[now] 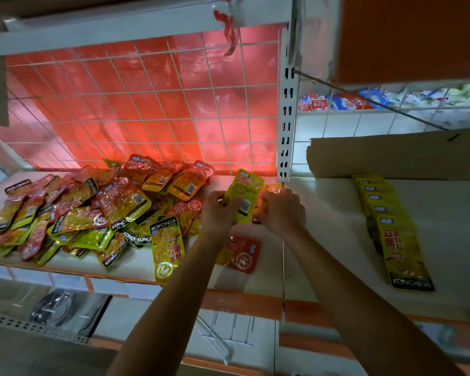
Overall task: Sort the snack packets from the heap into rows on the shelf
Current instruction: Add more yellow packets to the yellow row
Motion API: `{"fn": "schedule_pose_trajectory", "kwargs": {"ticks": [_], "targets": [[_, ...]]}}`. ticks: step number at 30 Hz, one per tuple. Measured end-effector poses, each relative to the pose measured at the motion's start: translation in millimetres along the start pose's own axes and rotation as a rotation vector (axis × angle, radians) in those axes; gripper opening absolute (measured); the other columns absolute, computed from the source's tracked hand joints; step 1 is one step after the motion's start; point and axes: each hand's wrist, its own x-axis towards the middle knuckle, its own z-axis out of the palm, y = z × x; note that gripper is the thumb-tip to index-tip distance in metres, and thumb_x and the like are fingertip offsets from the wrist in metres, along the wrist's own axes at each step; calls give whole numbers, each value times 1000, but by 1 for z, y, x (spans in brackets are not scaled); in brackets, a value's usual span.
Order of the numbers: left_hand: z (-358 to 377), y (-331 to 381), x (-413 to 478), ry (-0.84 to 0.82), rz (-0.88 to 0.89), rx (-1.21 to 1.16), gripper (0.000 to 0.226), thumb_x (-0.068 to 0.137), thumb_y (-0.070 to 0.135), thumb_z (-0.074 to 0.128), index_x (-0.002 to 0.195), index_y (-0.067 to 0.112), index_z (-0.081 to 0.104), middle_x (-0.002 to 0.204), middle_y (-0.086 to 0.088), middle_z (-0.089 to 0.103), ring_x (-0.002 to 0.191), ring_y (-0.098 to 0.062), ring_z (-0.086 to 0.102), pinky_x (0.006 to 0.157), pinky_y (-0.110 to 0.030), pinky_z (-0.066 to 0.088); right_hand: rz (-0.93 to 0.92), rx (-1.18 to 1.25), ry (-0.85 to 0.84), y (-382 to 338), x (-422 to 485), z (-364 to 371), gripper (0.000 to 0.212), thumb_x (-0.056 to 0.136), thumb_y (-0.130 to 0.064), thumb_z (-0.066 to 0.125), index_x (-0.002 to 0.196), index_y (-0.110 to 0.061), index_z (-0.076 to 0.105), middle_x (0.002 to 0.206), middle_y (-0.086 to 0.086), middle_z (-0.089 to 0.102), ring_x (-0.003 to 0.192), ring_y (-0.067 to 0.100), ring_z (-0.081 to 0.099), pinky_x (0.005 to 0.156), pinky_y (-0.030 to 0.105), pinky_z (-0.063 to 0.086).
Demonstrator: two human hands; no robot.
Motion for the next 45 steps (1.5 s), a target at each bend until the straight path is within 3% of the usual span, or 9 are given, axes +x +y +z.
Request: {"fn": "schedule_pose_trajectory", "kwargs": {"ticks": [7,13,19,23,27,30,33,37,45], "targets": [[12,-3,-12,-103,-139,-221,36,76,-1,74,108,3,58,96,-17,68,72,-23,66,55,-29,54,86,-45,0,15,-14,-16,40,84,-46,58,117,-23,56,121,9,52,117,32,44,89,39,39],[40,0,-28,-313,-193,-402,27,73,-17,61,88,5,63,75,-12,68,65,-26,67,57,-35,56,245,130,-112,39,-25,-32,73,80,-30,71,133,-2,29,132,21,43,123,39,43,96,39,40],[70,10,-42,-456,-192,-740,44,66,-16,47,105,0,59,91,-17,70,80,-27,70,67,-38,58,209,296,-13,63,-48,-60,30,89,-25,55,112,-7,52,113,16,59,105,34,56,76,34,41],[96,22,-50,-492,-200,-869,54,76,-19,25,118,8,43,109,-13,64,98,-26,68,83,-43,54,257,475,118,94,-59,-85,28,97,-24,42,115,-3,49,111,19,60,103,35,57,76,35,40],[128,27,-73,-403,-270,-755,13,96,23,43,95,16,54,74,-2,62,72,-16,63,79,-39,50,319,756,226,134,-77,-107,30,96,-28,45,97,-5,63,100,19,67,89,34,62,74,40,48],[148,22,-89,-369,-259,-604,42,96,56,36,96,23,62,66,2,50,60,-10,50,66,-30,44,371,1000,157,165,-92,-119,22,92,-23,55,84,-6,67,84,22,67,75,39,65,67,45,54],[164,20,-103,-341,-264,-489,39,100,42,33,105,17,63,66,3,43,54,-8,42,51,-22,36,353,1069,44,195,-104,-125,12,87,-9,62,81,-19,66,75,6,67,64,20,64,56,29,49],[181,18,-119,-277,-242,-359,19,96,20,45,82,16,58,55,5,48,40,-5,45,39,-14,35,353,1134,-151,223,-117,-126,8,85,-4,65,89,-10,67,74,5,70,62,15,69,50,22,52],[187,10,-123,-216,-203,-318,23,91,7,45,110,7,58,78,-2,60,62,-13,58,52,-22,46,366,1069,-193,236,-124,-118,10,79,-1,71,76,-9,68,61,0,70,55,11,68,47,18,49]]}}
